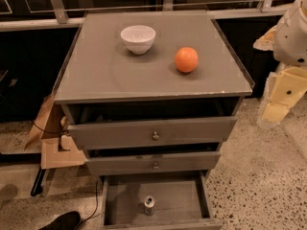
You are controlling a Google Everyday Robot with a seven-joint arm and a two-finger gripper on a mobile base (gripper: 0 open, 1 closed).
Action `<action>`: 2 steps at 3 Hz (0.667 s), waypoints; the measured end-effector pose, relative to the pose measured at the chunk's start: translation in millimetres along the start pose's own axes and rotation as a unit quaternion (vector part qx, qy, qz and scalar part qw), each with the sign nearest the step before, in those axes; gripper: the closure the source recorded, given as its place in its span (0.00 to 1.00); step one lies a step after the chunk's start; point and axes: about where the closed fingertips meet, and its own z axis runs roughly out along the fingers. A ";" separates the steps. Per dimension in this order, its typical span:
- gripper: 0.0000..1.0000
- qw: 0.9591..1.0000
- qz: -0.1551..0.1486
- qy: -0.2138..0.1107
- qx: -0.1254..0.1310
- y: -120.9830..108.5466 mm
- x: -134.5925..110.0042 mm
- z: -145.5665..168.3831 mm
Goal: Pick redbull can from bottom drawer and place on counter
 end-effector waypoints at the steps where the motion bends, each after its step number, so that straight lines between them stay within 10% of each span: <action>1: 0.00 1.000 0.000 0.000 0.000 0.0 0.0 0.0; 2: 0.14 1.000 0.000 0.000 0.000 0.0 0.0 0.0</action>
Offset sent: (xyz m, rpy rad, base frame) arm 0.0000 0.0000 0.0000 0.0000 0.0000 0.0000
